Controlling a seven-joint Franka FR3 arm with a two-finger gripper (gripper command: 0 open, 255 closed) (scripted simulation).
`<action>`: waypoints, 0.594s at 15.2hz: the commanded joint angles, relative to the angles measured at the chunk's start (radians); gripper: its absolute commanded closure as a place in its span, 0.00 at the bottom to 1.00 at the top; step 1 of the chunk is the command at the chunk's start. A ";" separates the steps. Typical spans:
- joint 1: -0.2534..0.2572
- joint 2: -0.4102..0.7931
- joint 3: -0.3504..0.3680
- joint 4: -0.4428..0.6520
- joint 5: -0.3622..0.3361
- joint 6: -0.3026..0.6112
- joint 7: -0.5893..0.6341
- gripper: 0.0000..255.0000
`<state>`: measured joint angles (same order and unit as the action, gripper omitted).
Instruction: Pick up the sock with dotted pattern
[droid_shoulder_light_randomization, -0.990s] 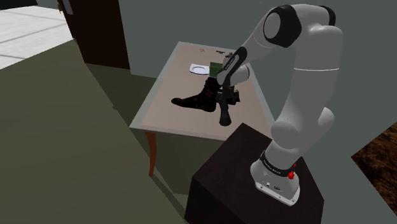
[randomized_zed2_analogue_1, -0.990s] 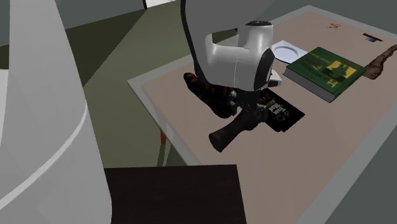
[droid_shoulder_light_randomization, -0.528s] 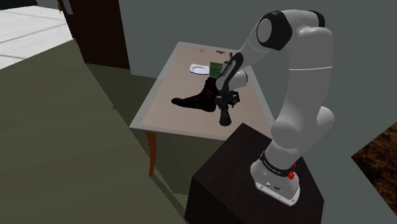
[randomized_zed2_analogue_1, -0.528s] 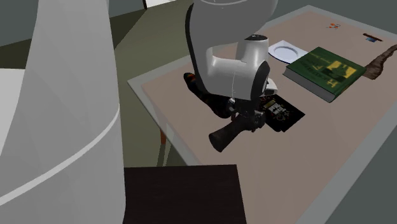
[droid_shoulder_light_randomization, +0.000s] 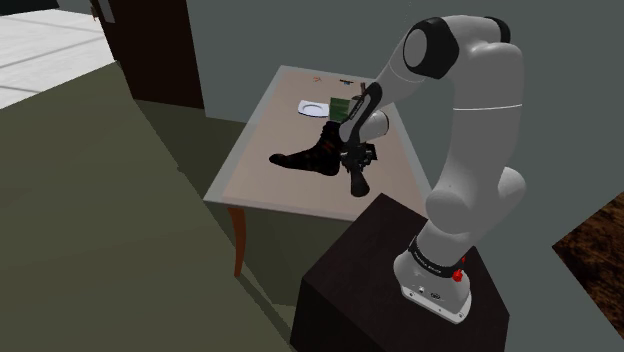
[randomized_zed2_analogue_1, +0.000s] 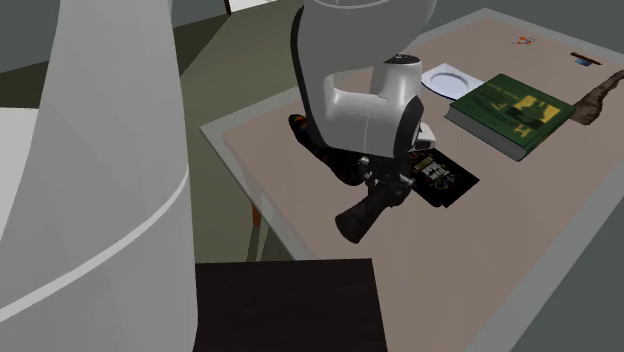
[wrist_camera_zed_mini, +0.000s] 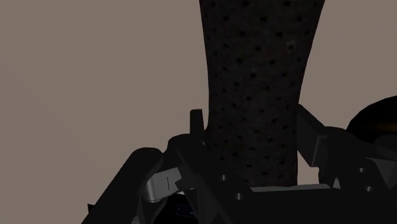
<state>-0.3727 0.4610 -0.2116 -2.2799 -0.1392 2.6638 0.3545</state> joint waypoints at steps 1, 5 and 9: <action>0.000 0.002 0.001 -0.001 0.000 0.001 0.000 1.00; 0.002 -0.034 -0.003 -0.003 -0.003 -0.032 -0.004 1.00; 0.008 -0.086 -0.009 -0.011 -0.010 -0.076 -0.006 1.00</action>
<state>-0.3682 0.3881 -0.2200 -2.2899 -0.1474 2.6001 0.3474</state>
